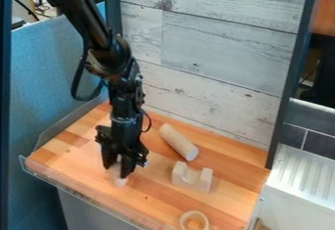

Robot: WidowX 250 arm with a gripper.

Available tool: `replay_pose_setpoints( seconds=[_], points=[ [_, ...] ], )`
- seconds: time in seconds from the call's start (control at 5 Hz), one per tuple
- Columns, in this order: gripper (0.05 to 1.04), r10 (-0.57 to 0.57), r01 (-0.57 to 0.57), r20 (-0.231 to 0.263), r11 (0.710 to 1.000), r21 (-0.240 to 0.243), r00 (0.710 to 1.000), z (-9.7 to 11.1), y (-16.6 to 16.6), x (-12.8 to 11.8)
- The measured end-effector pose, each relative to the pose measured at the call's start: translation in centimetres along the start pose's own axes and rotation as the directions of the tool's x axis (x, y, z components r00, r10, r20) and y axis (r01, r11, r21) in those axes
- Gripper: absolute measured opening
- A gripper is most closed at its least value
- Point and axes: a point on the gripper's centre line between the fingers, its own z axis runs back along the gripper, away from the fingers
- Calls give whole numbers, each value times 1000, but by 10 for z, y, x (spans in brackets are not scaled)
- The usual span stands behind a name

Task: Move the cylinder in the top right table

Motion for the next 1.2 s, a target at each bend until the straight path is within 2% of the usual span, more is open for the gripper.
replay_pose_setpoints(
  seconds=[0.2, 0.4, 0.6, 0.8, 1.0, 1.2],
  points=[
    [506, -46, 47, 76, 999, -12, 996, 18, -8, 7],
    [506, -142, 148, 185, 989, -20, 972, 53, -23, 21],
    [506, -223, 235, 217, 971, -32, 950, 73, -36, 36],
    [506, -285, 298, 223, 954, -27, 932, 82, -40, 60],
    [506, -406, 421, 183, 906, -51, 895, 67, -53, 86],
    [506, -530, 545, 168, 837, -53, 831, 51, -75, 111]
  ],
)
